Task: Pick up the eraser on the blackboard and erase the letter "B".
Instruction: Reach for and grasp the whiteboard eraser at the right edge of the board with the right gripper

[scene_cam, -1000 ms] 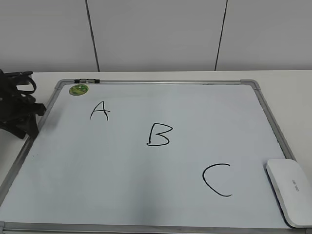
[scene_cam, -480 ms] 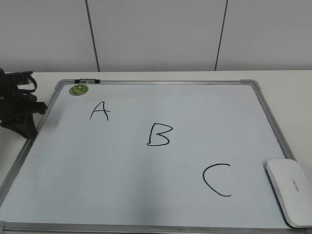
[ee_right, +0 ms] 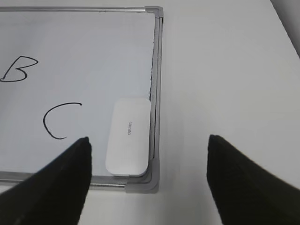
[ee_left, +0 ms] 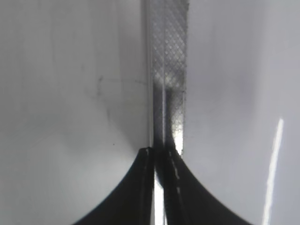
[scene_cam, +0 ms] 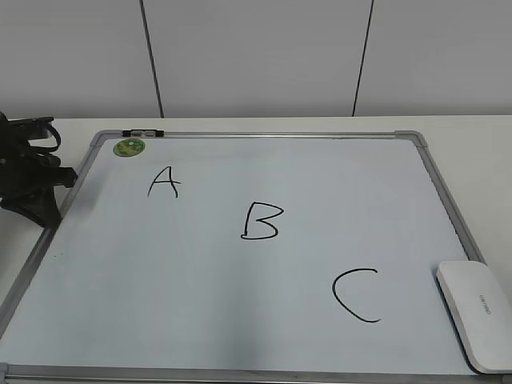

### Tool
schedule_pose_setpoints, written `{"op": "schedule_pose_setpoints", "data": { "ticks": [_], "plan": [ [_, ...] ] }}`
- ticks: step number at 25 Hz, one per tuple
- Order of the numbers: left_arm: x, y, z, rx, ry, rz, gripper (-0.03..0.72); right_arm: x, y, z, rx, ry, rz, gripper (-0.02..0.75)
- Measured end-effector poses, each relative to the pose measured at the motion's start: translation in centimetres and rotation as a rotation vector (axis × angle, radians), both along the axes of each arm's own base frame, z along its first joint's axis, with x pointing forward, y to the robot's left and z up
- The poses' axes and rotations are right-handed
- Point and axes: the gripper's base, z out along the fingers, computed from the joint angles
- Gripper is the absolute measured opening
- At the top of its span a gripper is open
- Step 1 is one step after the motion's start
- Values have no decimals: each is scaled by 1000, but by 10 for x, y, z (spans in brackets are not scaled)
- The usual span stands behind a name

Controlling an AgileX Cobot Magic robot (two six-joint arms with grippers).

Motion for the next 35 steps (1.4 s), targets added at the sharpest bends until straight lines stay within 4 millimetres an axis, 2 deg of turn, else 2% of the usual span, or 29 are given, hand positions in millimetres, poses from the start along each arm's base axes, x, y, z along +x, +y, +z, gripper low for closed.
{"op": "schedule_pose_setpoints", "data": {
  "ticks": [6, 9, 12, 16, 21, 26, 35],
  "plan": [
    [0, 0, 0, -3, 0, 2, 11, 63, -5, 4, 23, 83, -15, 586],
    [0, 0, 0, -4, 0, 3, 11, 93, -7, -2, 37, 135, -24, 586],
    [0, 0, 0, -6, 0, 4, 11, 115, -6, -18, 76, 276, -23, 587],
    [0, 0, 0, -6, 0, 4, 11, 129, 3, -39, 114, 522, 110, 586],
    [0, -1, 0, -8, 4, 4, 11, 145, 18, -55, 156, 643, 242, 586],
    [0, -1, 0, -9, 4, 6, 11, 163, 18, -72, 95, 722, 194, 573],
    [0, -1, 0, -9, 4, 6, 11, 187, 33, -81, 7, 722, 76, 554]
  ]
}}
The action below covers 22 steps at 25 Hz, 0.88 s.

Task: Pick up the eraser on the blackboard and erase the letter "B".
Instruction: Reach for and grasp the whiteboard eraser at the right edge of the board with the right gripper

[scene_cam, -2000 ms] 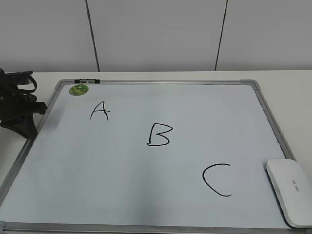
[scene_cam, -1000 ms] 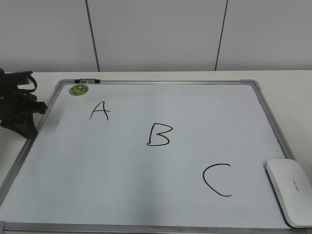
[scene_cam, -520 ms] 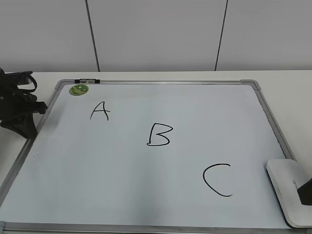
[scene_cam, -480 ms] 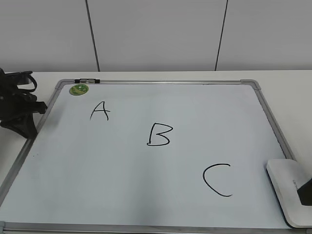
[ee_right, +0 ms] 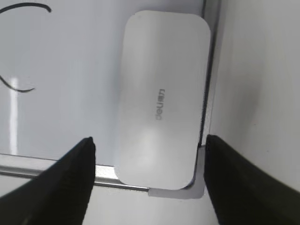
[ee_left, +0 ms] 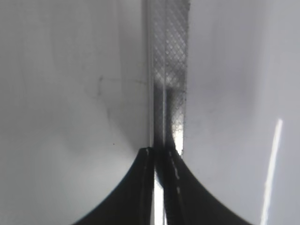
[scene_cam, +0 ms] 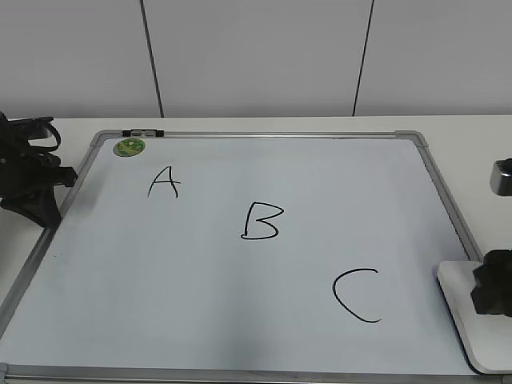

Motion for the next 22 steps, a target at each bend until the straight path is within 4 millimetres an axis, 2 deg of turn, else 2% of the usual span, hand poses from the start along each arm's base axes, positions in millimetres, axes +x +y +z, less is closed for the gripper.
{"op": "schedule_pose_setpoints", "data": {
  "ticks": [2, 8, 22],
  "plan": [
    [0, 0, 0, 0, 0, 0, 11, 4, 1, -5, -12, 14, -25, 556],
    [0, 0, 0, 0, 0, 0, 11, 12, 2, -20, -19, 56, -41, 666],
    [0, 0, 0, 0, 0, 0, 11, 29, 5, -46, -34, 87, -38, 668]
  ]
}}
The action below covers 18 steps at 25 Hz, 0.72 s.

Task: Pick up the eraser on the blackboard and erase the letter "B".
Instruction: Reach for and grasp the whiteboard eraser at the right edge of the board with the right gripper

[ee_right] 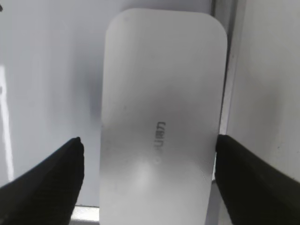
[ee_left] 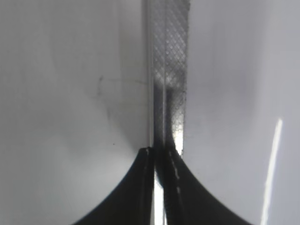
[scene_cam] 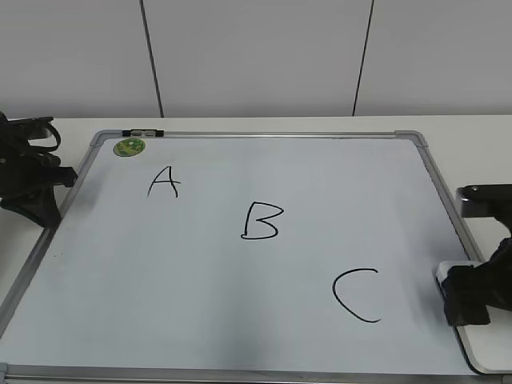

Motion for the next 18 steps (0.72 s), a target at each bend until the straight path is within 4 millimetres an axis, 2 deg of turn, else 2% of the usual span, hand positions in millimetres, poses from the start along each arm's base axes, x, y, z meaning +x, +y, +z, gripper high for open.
{"op": "schedule_pose_setpoints", "data": {
  "ticks": [3, 7, 14, 18],
  "plan": [
    [0, 0, 0, 0, 0, 0, 11, 2, 0, -5, -5, 14, 1, 635],
    [0, 0, 0, 0, 0, 0, 11, 2, 0, -8, -12, 19, 2, 554],
    [0, 0, 0, 0, 0, 0, 11, 3, 0, -8, -12, 17, 2, 547],
    [0, 0, 0, -1, 0, 1, 11, 2, 0, -1, -3, -8, -2, 547]
  ]
}}
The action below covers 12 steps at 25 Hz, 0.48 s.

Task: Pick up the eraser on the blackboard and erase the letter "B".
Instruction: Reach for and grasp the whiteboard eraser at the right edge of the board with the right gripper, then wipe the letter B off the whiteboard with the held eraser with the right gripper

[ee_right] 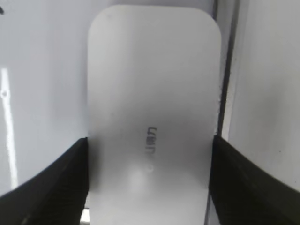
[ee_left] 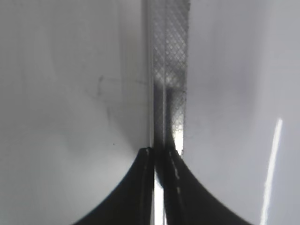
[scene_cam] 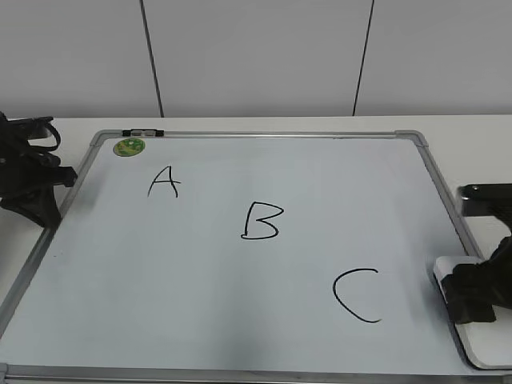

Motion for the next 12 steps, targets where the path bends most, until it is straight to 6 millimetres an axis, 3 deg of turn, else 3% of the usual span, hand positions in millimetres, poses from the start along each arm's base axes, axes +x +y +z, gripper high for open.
{"op": "schedule_pose_setpoints", "data": {
  "ticks": [7, 12],
  "plan": [
    [0, 0, 0, 0, 0, 0, 11, -4, 0, 41, 26, -113, 6, 547],
    [0, 0, 0, 0, 0, 0, 11, 10, 3, 72, 22, -144, 47, 547]
  ]
}}
